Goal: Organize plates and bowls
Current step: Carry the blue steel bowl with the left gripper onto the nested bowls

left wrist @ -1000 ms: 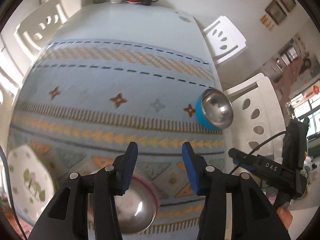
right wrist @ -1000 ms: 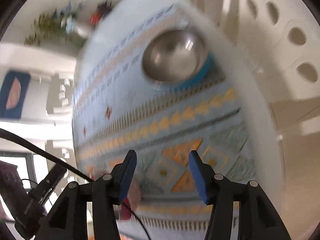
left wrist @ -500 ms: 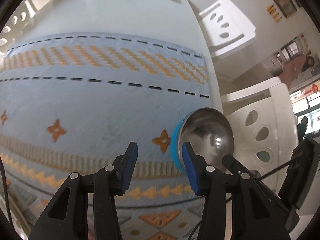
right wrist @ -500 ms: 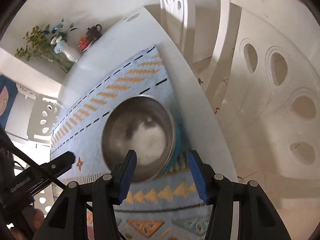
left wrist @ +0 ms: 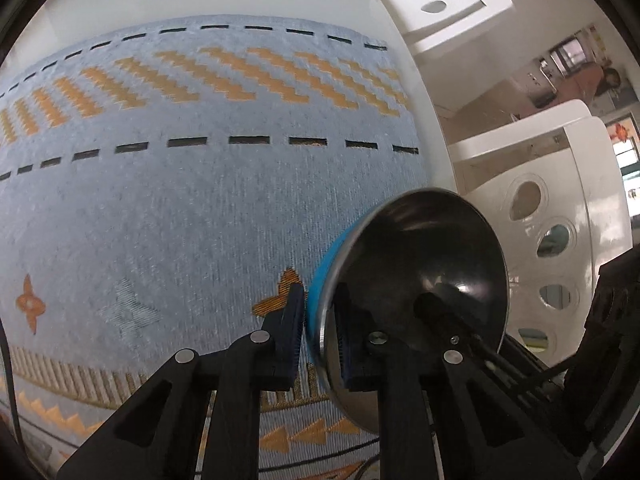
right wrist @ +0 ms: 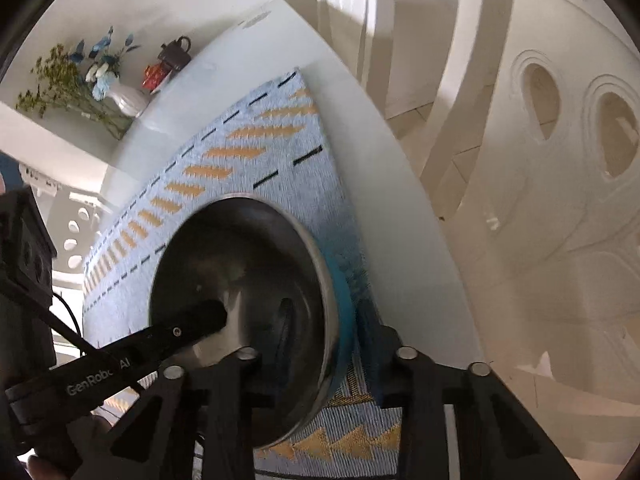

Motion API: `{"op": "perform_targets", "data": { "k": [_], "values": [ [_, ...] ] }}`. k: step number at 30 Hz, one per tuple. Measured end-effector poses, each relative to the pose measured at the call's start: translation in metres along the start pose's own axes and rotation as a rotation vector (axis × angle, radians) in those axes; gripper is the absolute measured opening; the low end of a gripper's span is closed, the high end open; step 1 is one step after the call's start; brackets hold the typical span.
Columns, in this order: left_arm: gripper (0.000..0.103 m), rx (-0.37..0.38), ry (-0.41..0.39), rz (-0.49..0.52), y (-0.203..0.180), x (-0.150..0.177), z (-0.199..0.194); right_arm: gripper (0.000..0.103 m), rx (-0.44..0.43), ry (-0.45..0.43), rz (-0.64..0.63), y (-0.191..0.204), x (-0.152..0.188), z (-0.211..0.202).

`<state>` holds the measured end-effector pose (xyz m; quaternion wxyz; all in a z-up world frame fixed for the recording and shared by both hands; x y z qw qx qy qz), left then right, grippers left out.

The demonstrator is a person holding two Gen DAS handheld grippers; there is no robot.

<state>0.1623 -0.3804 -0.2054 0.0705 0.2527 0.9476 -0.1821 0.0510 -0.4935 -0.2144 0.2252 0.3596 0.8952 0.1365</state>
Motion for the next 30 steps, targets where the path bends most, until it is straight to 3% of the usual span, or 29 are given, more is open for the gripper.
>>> {"op": "perform_targets", "data": {
  "k": [6, 14, 21, 30],
  "values": [
    [0.012, -0.008, -0.017, 0.073, -0.009, 0.002, -0.004, 0.021, 0.02, -0.012, 0.001, 0.0, 0.005, -0.001],
    [0.012, 0.026, -0.063, 0.027, -0.006, 0.006, -0.037, 0.022, 0.002, -0.051, -0.026, 0.02, 0.003, -0.025],
    [0.012, 0.053, -0.195, -0.006, 0.012, 0.038, -0.119, 0.022, -0.032, -0.08, -0.103, 0.064, 0.008, -0.072],
    [0.012, 0.037, -0.368, -0.035, 0.042, 0.096, -0.227, 0.022, -0.083, -0.098, -0.247, 0.142, 0.052, -0.141]
  ]
}}
Point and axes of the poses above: each gripper's, at about its wrist camera, not at the fingertips, and z roughly the way its jaws point, y to its left, x to its underside, the point moved 3 cm from there along z, roughly the way its jaws point, and after that the axes turned 3 degrees about -y, right-handed, at the moved point
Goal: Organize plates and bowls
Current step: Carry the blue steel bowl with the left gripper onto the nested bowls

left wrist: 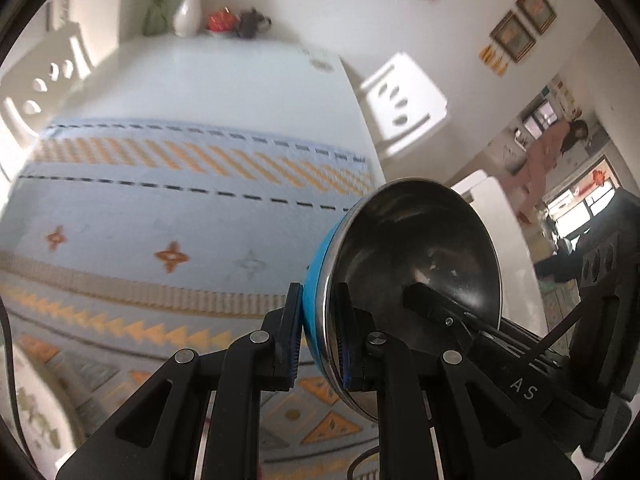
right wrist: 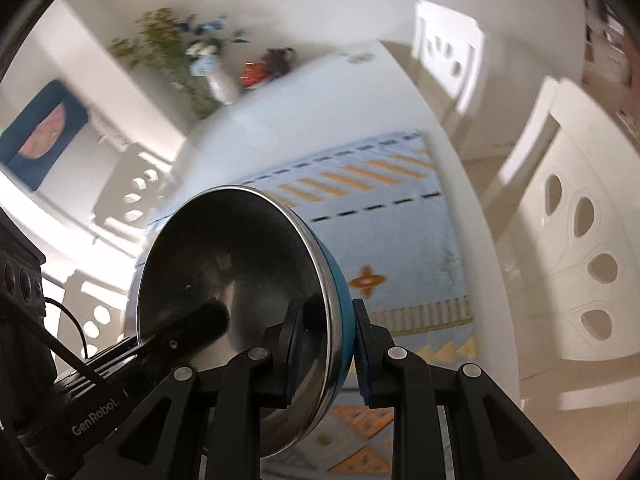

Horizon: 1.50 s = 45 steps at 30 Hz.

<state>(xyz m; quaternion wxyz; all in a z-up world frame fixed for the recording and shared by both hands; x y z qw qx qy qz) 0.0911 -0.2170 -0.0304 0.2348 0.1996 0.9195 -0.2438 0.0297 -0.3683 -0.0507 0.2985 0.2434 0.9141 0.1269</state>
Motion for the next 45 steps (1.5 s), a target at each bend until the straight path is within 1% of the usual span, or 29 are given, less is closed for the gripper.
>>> {"op": "perform_targets", "data": {
  "k": [4, 6, 9, 11, 14, 17, 19, 21, 23, 25, 28, 31, 35, 37, 39, 41, 45],
  "values": [
    [0.012, -0.014, -0.033, 0.009, 0.012, 0.004, -0.039, 0.024, -0.044, -0.001, -0.029, 0.036, 0.012, -0.025],
    [0.012, -0.021, -0.051, -0.005, 0.018, 0.007, -0.054, 0.024, -0.054, -0.009, -0.056, 0.056, 0.019, -0.037],
    [0.012, -0.041, -0.084, -0.037, 0.033, 0.019, -0.073, 0.024, -0.081, 0.007, -0.068, 0.074, 0.03, -0.042],
    [0.012, -0.052, -0.091, -0.058, 0.044, 0.03, -0.081, 0.024, -0.09, 0.039, -0.074, 0.085, 0.04, -0.038],
    [0.012, -0.08, -0.057, -0.092, 0.064, 0.05, -0.081, 0.025, -0.101, 0.115, -0.077, 0.098, 0.064, -0.023],
    [0.012, -0.085, -0.016, -0.14, 0.086, 0.075, -0.075, 0.025, -0.075, 0.193, -0.095, 0.108, 0.091, -0.005],
    [0.012, -0.1, -0.002, -0.178, 0.101, 0.096, -0.068, 0.026, -0.056, 0.254, -0.102, 0.109, 0.108, 0.007],
    [0.012, -0.093, 0.032, -0.247, 0.116, 0.117, -0.056, 0.026, -0.031, 0.335, -0.1, 0.107, 0.126, 0.023],
    [0.012, -0.077, 0.063, -0.297, 0.126, 0.131, -0.047, 0.026, -0.01, 0.373, -0.095, 0.103, 0.139, 0.031],
    [0.011, -0.073, 0.069, -0.309, 0.13, 0.138, -0.044, 0.026, 0.006, 0.4, -0.099, 0.1, 0.149, 0.039],
    [0.011, -0.072, 0.063, -0.309, 0.131, 0.144, -0.042, 0.026, 0.017, 0.42, -0.094, 0.096, 0.156, 0.046],
    [0.011, -0.054, 0.054, -0.329, 0.135, 0.147, -0.037, 0.026, 0.019, 0.429, -0.095, 0.091, 0.159, 0.049],
    [0.011, -0.046, 0.077, -0.362, 0.14, 0.151, -0.027, 0.026, 0.023, 0.447, -0.084, 0.091, 0.165, 0.056],
    [0.012, -0.065, 0.083, -0.36, 0.14, 0.154, -0.024, 0.026, 0.019, 0.481, -0.059, 0.084, 0.169, 0.062],
    [0.015, -0.094, 0.074, -0.348, 0.139, 0.154, -0.023, 0.026, 0.006, 0.495, -0.049, 0.081, 0.172, 0.064],
    [0.019, -0.12, 0.068, -0.343, 0.141, 0.153, -0.023, 0.025, 0.002, 0.492, -0.054, 0.081, 0.171, 0.064],
    [0.021, -0.149, 0.046, -0.351, 0.147, 0.151, -0.028, 0.025, -0.006, 0.455, -0.048, 0.078, 0.166, 0.063]
  ]
}}
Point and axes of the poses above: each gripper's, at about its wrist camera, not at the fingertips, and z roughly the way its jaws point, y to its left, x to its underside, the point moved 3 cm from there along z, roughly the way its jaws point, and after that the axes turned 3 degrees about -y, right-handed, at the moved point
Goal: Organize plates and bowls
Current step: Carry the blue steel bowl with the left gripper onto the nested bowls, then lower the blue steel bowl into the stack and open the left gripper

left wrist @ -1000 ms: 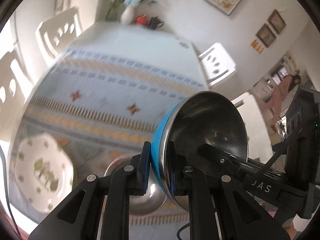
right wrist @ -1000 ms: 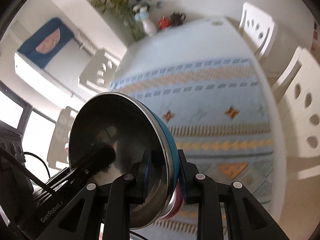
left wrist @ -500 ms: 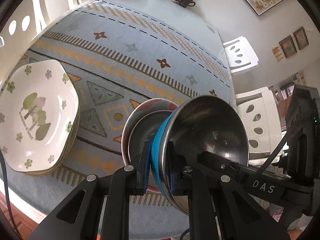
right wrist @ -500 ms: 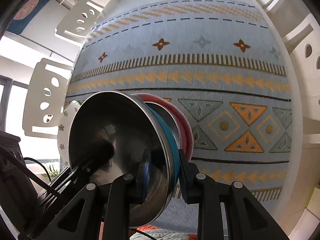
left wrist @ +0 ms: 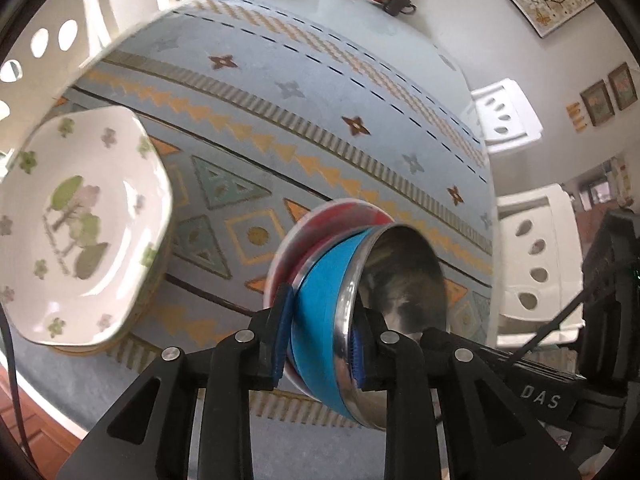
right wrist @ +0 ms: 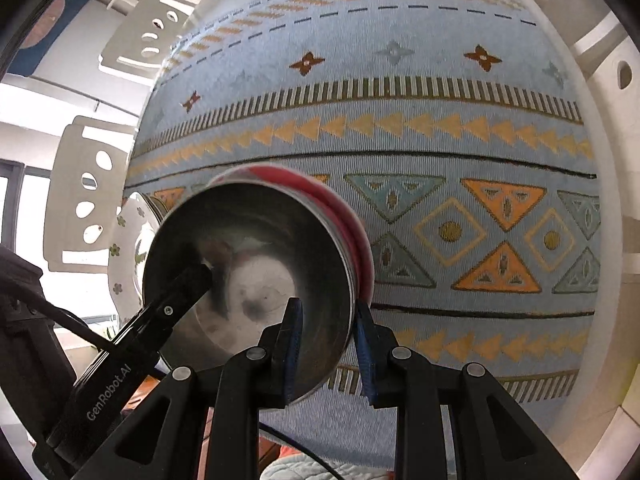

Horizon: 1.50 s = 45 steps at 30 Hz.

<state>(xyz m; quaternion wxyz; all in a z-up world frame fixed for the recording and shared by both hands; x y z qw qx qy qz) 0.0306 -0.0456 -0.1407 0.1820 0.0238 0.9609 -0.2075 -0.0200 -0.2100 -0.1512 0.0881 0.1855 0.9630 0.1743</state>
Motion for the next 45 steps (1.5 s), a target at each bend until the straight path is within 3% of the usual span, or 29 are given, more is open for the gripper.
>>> {"op": "perform_targets", "data": {
  "k": [10, 21, 34, 35, 37, 39, 42, 44, 45],
  "values": [
    [0.024, -0.029, -0.007, -0.024, 0.014, 0.003, -0.001, 0.026, -0.018, 0.027, 0.02, -0.003, 0.001, -0.002],
    [0.024, 0.003, 0.002, -0.042, 0.016, 0.0, -0.003, 0.026, -0.044, 0.009, 0.018, -0.003, 0.001, -0.012],
    [0.024, 0.038, -0.032, -0.052, 0.014, -0.005, -0.016, 0.03, -0.128, -0.087, 0.043, -0.002, -0.004, -0.032],
    [0.024, 0.037, -0.034, -0.055, 0.014, -0.005, -0.016, 0.032, -0.142, -0.098, 0.039, -0.001, -0.005, -0.035],
    [0.024, 0.043, -0.039, -0.057, 0.016, -0.005, -0.017, 0.045, -0.158, -0.129, 0.029, 0.002, -0.007, -0.042],
    [0.024, 0.053, -0.052, -0.028, 0.012, -0.005, -0.02, 0.05, -0.163, -0.15, 0.018, 0.005, -0.008, -0.047],
    [0.034, 0.043, -0.051, 0.033, 0.005, -0.005, -0.024, 0.05, -0.197, -0.112, -0.048, 0.015, -0.01, -0.046],
    [0.048, 0.035, -0.05, 0.049, 0.003, -0.005, -0.025, 0.05, -0.237, -0.071, -0.108, 0.022, -0.012, -0.045],
    [0.049, 0.022, -0.06, 0.055, 0.004, -0.005, -0.026, 0.05, -0.244, -0.07, -0.124, 0.021, -0.014, -0.047]
  ]
}}
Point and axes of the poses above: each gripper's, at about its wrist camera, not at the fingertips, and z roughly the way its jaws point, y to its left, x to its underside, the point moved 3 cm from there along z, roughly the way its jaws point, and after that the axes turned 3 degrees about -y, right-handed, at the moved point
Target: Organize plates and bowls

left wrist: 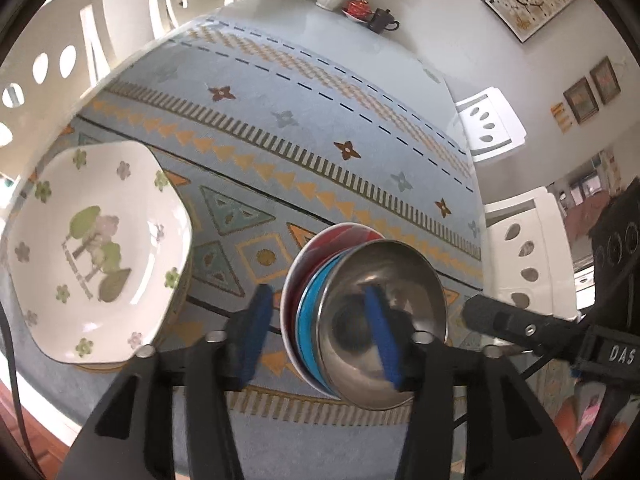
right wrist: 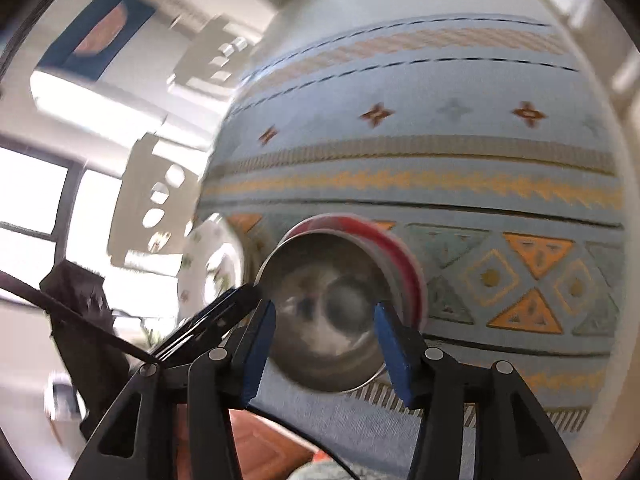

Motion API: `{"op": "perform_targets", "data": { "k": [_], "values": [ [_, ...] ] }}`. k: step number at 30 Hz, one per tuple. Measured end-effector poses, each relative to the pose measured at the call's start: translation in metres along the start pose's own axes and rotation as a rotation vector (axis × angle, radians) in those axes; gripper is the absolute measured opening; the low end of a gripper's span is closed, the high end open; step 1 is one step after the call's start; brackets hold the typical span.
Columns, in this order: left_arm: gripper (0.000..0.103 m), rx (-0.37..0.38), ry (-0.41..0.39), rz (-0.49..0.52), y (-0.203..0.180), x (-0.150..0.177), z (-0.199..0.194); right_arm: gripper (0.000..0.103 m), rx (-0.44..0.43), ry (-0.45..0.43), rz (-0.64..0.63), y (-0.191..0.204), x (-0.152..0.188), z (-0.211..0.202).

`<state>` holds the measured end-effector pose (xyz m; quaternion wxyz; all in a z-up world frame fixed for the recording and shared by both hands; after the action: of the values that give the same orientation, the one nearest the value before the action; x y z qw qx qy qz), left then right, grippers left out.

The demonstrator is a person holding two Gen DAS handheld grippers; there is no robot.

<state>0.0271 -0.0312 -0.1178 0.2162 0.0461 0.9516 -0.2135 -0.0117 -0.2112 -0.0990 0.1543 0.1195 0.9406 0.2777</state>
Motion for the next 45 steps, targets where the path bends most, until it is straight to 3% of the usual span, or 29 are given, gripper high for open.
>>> {"op": "perform_targets", "data": {
  "k": [3, 8, 12, 16, 21, 26, 30, 32, 36, 39, 45],
  "values": [
    [0.049, -0.035, -0.02, 0.013, 0.004, 0.002, -0.004, 0.051, 0.02, -0.022, -0.022, -0.011, -0.007, -0.007],
    [0.049, -0.069, 0.018, 0.021, 0.013, 0.011, -0.002, 0.053, 0.007, 0.019, -0.134, -0.021, -0.002, -0.005],
    [0.05, -0.077, 0.041, 0.011, 0.017, 0.015, 0.0, 0.053, 0.05, 0.014, -0.202, -0.024, 0.01, 0.0],
    [0.051, -0.055, 0.074, -0.001, 0.014, 0.015, 0.003, 0.053, 0.031, 0.044, -0.155, -0.032, 0.015, 0.009],
    [0.052, -0.056, 0.077, 0.045, 0.01, 0.012, -0.001, 0.053, 0.042, 0.001, -0.121, -0.025, 0.018, 0.002],
    [0.052, -0.147, 0.019, 0.189, 0.01, 0.002, -0.019, 0.053, 0.055, -0.052, -0.113, 0.008, 0.028, -0.003],
    [0.055, -0.28, -0.066, 0.373, 0.018, -0.002, -0.05, 0.053, 0.16, -0.1, -0.169, 0.053, 0.036, 0.001],
    [0.065, -0.292, -0.09, 0.394, 0.03, -0.003, -0.065, 0.053, 0.167, -0.116, -0.182, 0.073, 0.04, 0.005],
    [0.065, -0.298, -0.117, 0.422, 0.053, -0.003, -0.088, 0.053, 0.15, -0.129, -0.164, 0.104, 0.05, 0.015],
    [0.065, -0.324, -0.123, 0.469, 0.066, 0.002, -0.1, 0.053, 0.068, -0.107, -0.1, 0.122, 0.061, 0.03],
    [0.065, -0.341, -0.152, 0.499, 0.087, 0.004, -0.117, 0.053, 0.087, -0.119, -0.077, 0.149, 0.074, 0.045]
  ]
}}
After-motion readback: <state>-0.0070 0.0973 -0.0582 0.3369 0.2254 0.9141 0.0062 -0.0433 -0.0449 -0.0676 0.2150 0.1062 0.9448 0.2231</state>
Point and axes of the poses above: each gripper's, at about its wrist camera, not at the fingertips, and z roughly the way its jaws point, y to its left, x to its underside, the point moved 3 cm from there along z, roughly the way its jaws point, and after that the axes turned 3 degrees about -y, right-handed, at the moved point
